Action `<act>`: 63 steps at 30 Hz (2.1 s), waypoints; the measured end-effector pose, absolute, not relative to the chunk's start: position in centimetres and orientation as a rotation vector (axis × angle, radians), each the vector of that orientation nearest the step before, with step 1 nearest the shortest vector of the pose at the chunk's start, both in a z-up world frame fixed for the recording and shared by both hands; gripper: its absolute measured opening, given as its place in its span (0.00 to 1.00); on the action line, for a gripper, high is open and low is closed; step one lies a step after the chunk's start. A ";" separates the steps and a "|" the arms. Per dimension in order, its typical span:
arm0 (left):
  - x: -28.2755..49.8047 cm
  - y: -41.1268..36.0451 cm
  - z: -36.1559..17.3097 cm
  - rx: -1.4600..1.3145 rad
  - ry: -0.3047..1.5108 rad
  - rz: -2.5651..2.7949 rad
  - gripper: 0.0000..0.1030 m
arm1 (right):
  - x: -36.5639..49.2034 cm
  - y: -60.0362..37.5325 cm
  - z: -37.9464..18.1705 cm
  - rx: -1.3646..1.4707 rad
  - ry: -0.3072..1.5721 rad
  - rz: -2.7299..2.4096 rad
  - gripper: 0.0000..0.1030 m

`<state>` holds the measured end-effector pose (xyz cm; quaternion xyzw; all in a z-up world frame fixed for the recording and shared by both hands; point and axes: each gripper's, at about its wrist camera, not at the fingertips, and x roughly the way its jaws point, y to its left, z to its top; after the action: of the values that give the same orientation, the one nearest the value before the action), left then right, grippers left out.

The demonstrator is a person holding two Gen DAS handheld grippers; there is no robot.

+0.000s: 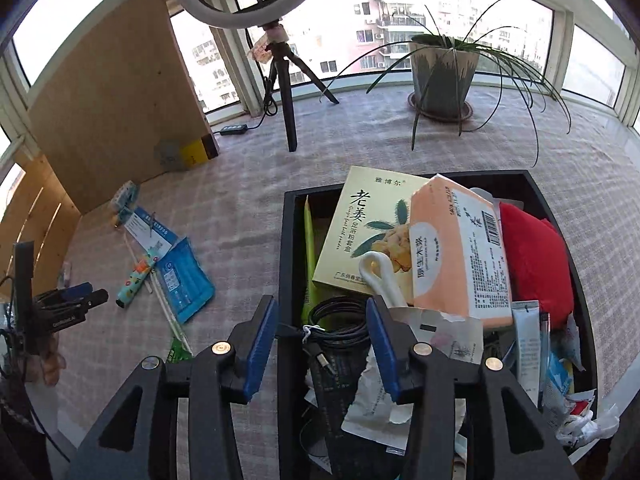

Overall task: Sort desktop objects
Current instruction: 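Grasp the grapefruit hand cream tube with the left tool, then carry the hand cream into the organizer tray with the left tool and release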

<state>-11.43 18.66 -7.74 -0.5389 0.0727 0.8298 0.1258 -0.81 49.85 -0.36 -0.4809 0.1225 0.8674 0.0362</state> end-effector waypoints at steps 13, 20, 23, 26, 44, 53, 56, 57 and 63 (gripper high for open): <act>-14.2 18.4 -12.1 -1.570 0.144 2.267 0.41 | -11.4 36.3 -6.2 -1.855 0.472 2.742 0.41; -13.3 18.5 -13.5 -1.567 -0.071 2.236 0.30 | -14.3 33.2 -9.3 -2.016 0.540 2.706 0.33; -13.0 18.8 -13.5 -1.564 -0.116 2.222 0.30 | -15.3 31.9 -10.5 -2.072 0.538 2.698 0.29; -13.1 19.0 -13.6 -1.564 -0.140 2.230 0.30 | -16.0 30.6 -11.4 -2.117 0.521 2.699 0.25; -12.9 20.4 -13.2 -1.564 -0.151 2.227 0.32 | -16.1 30.2 -12.7 -2.164 0.681 2.685 0.19; -11.9 24.2 -10.0 -1.481 -0.104 2.205 0.32 | -13.6 34.1 -9.4 -2.011 0.724 2.747 0.18; -11.7 26.7 -8.6 -1.434 -0.070 2.173 0.32 | -12.3 36.7 -8.0 -1.931 0.763 2.744 0.18; -11.7 27.7 -8.2 -1.418 -0.059 2.157 0.32 | -11.8 37.8 -7.6 -1.903 0.775 2.741 0.18; -10.8 34.9 -5.7 -1.324 0.034 2.067 0.32 | -8.9 44.1 -4.9 -1.730 0.815 2.709 0.18</act>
<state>-10.80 34.86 -5.66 -0.5079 0.0129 0.7929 0.3365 -8.89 44.10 -4.89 -0.5198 0.2447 0.8138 -0.0871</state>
